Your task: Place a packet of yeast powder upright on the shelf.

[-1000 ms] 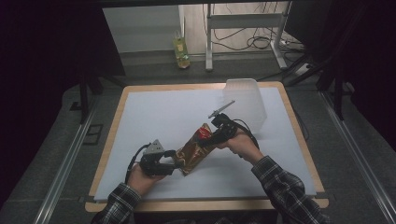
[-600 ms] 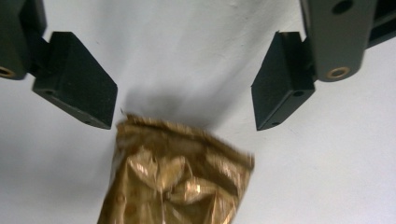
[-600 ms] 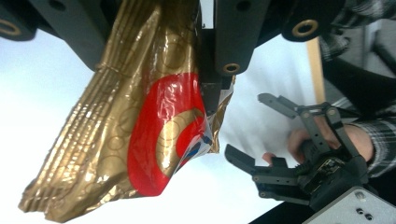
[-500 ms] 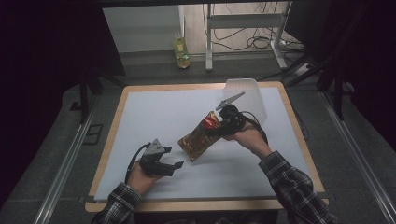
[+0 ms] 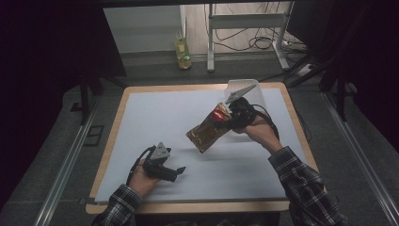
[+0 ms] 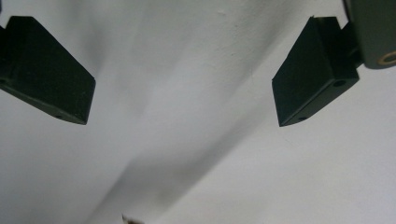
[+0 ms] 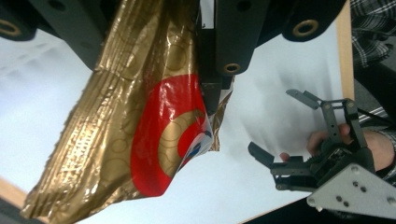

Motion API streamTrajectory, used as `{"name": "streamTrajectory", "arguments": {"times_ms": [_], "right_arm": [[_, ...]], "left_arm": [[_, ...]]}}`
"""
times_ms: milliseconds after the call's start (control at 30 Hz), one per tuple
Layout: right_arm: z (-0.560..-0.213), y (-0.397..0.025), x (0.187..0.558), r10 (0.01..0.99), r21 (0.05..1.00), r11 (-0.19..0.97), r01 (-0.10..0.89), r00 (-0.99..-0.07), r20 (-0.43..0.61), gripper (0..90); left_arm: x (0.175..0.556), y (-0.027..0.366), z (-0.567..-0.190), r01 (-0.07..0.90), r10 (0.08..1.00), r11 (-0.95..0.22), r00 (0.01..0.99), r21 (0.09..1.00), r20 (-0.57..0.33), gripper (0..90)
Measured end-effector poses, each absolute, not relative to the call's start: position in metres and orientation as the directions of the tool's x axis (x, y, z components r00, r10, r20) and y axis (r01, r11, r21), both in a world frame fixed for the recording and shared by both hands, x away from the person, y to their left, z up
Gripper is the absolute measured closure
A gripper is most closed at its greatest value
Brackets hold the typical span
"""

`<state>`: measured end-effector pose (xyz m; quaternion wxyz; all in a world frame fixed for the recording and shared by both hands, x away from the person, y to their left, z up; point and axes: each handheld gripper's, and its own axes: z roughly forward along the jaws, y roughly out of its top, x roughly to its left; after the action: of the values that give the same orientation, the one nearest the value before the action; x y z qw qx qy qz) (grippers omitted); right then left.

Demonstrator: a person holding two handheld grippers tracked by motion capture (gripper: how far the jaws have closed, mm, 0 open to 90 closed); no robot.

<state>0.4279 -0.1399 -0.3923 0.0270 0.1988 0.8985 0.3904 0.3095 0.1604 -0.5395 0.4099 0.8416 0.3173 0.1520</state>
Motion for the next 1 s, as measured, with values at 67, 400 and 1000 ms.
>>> {"name": "streamTrajectory", "arguments": {"times_ms": [67, 400, 1000], "right_arm": [[-0.387, -0.143, 0.43, 0.38, 0.719, 0.614, 0.325, -0.92, 0.092, 71.9], [-0.364, -0.155, 0.439, 0.414, 0.732, 0.613, 0.297, -0.91, 0.022, 71.9], [-0.331, -0.191, 0.463, 0.471, 0.733, 0.624, 0.271, -0.879, -0.076, 72.0]], "left_arm": [[0.309, 0.16, -0.54, 0.407, 0.659, -0.463, 0.752, 0.787, -0.001, 5.3], [0.311, 0.165, -0.538, 0.384, 0.689, -0.444, 0.724, 0.809, 0.034, 0.0], [0.311, 0.162, -0.541, 0.386, 0.676, -0.458, 0.736, 0.801, 0.032, 0.1]]}}
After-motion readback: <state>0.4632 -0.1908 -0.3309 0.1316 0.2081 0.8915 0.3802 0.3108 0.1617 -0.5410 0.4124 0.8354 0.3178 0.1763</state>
